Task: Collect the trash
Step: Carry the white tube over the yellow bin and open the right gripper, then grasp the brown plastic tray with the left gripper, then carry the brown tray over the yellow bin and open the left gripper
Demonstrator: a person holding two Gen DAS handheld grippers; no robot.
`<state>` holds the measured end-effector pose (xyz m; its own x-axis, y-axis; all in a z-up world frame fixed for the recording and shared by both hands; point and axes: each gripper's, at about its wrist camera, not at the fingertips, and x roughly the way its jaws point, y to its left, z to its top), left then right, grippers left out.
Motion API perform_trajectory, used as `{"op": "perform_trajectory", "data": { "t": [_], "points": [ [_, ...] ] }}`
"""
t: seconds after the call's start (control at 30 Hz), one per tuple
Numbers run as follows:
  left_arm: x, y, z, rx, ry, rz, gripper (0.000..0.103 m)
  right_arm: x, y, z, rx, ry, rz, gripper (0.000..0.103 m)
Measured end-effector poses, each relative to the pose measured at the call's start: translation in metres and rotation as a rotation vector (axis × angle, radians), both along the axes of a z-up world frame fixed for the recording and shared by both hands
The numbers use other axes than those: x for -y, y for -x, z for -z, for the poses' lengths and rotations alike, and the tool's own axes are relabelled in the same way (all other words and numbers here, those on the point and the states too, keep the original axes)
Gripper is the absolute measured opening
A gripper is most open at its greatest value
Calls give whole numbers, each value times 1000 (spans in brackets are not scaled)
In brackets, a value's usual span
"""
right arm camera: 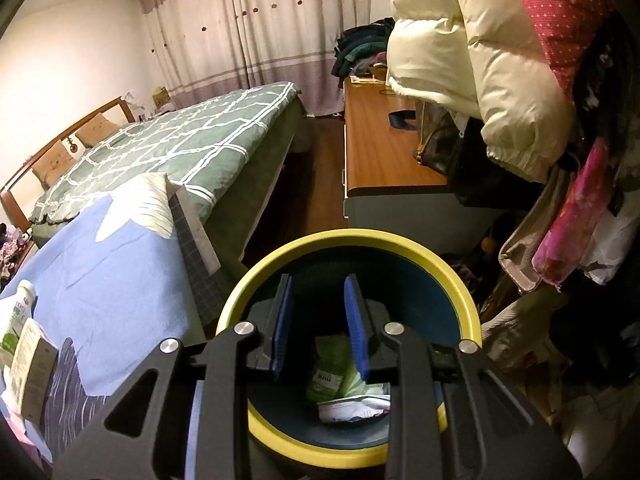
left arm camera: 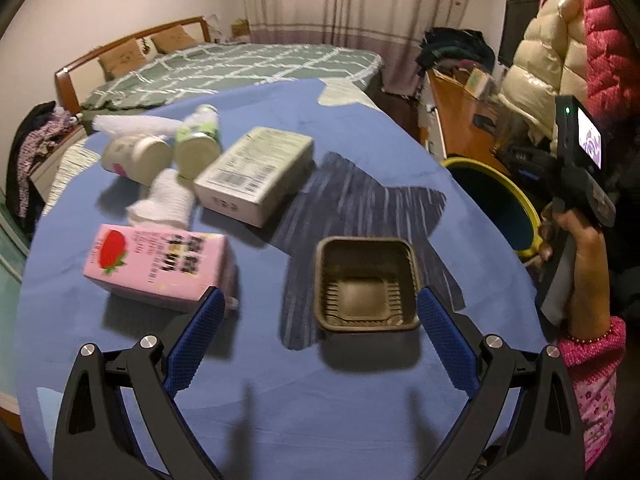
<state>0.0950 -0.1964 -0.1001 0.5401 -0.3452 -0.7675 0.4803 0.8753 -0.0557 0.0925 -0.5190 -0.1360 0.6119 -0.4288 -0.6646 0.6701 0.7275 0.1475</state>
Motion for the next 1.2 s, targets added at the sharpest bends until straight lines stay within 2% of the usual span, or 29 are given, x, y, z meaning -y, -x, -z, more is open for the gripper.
{"op": "perform_trajectory", "data": {
  "t": [0.2, 0.43, 0.7, 0.77, 1.0, 1.2],
  "points": [
    [21, -5, 13, -44, 4, 51, 95, 0, -1, -1, -4, 5, -6, 26],
    [39, -18, 31, -65, -49, 39, 95, 1, -2, 1, -4, -6, -8, 26],
    [46, -30, 40, -85, -63, 28, 95, 1, -3, 2, -7, -12, -13, 26],
    [47, -30, 40, -86, -64, 29, 93, 1, -3, 2, -6, -15, -15, 26],
    [52, -29, 39, -77, -69, 37, 70, 3, -3, 3, -2, -22, -17, 26],
    [59, -30, 35, -67, -66, 47, 69, 3, 1, 2, 19, -32, -33, 26]
  ]
}}
